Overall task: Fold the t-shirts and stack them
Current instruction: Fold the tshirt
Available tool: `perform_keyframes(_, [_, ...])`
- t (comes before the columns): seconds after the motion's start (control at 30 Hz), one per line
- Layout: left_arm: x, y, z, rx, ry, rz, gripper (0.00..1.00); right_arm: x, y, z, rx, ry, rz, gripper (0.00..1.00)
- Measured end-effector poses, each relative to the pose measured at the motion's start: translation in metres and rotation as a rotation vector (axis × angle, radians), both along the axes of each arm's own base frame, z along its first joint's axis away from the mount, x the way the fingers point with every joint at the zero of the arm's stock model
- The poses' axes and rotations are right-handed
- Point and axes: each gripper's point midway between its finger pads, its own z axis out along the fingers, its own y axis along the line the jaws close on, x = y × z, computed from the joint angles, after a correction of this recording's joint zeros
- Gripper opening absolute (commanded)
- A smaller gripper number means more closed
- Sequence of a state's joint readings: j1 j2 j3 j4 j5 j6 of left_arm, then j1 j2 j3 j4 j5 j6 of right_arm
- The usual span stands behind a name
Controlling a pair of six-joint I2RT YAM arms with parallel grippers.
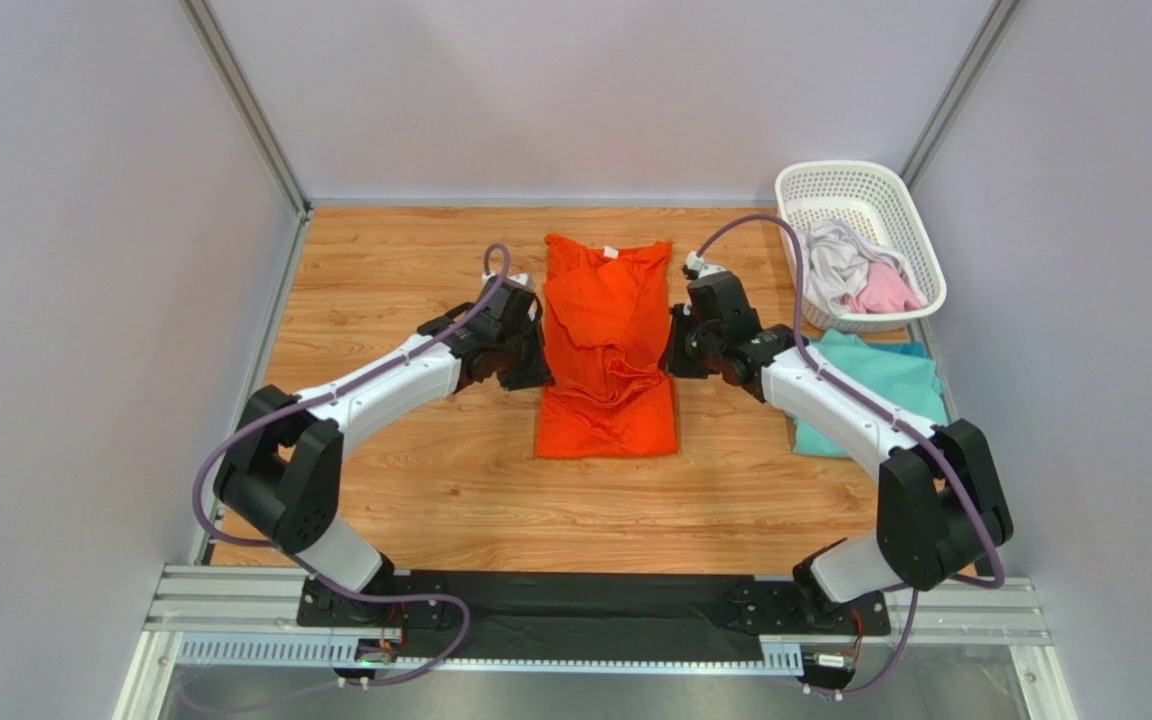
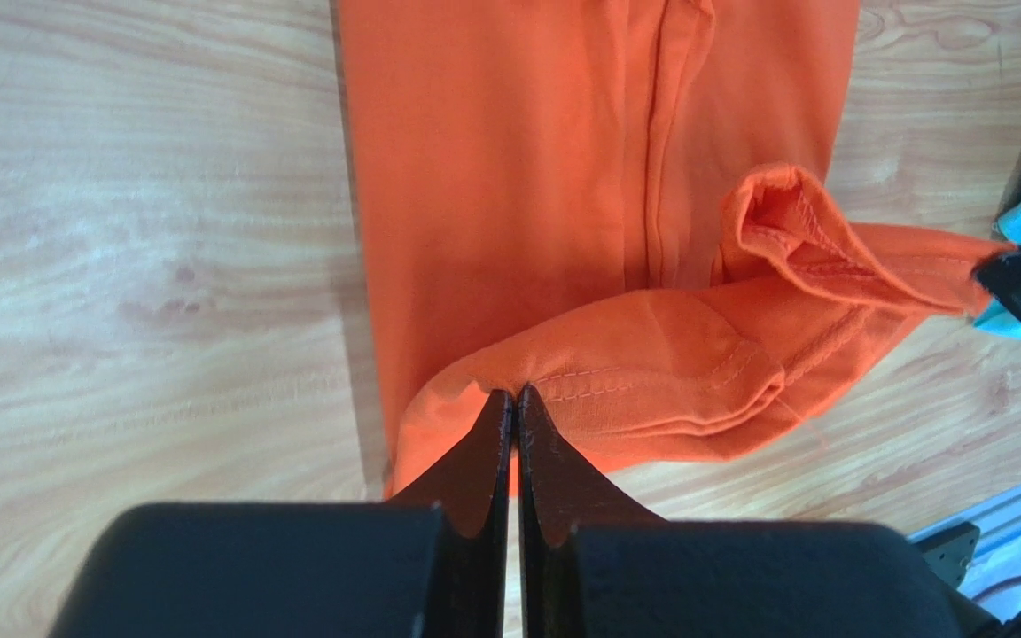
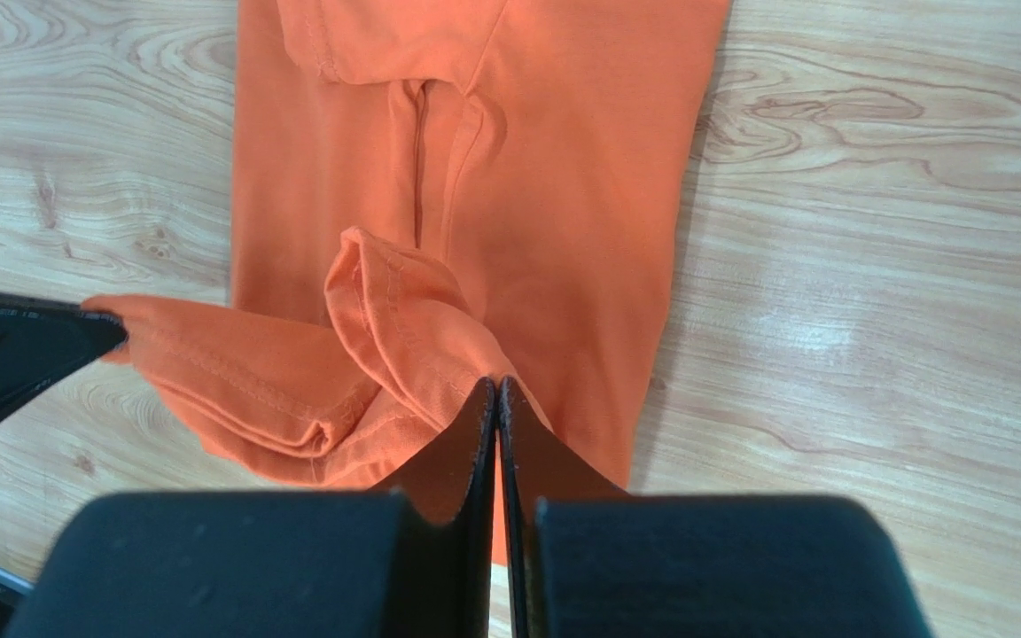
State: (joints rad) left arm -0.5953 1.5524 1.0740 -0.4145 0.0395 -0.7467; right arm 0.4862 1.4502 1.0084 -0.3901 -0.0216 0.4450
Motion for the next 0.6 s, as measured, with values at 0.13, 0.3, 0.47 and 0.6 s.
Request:
perform_keyframes(0.13, [0.011, -0.003, -0.011, -0.015, 0.030, -0.017, 0.00, 0.006, -0.001, -0.010, -0.001, 0.026, -0.001, 0.00])
perform_keyframes(0.3, [0.025, -0.015, -0.015, -0.044, 0.041, -0.044, 0.00, 0.012, -0.005, -0.025, -0.008, 0.059, -0.013, 0.00])
perform_keyframes(0.47, [0.033, -0.015, -0.023, -0.050, 0.057, -0.044, 0.00, 0.022, -0.009, -0.039, -0.007, 0.095, -0.028, 0.01])
perform_keyframes(0.6, [0.040, -0.009, -0.031, -0.042, 0.079, -0.024, 0.01, 0.030, -0.013, -0.049, -0.001, 0.124, -0.039, 0.03])
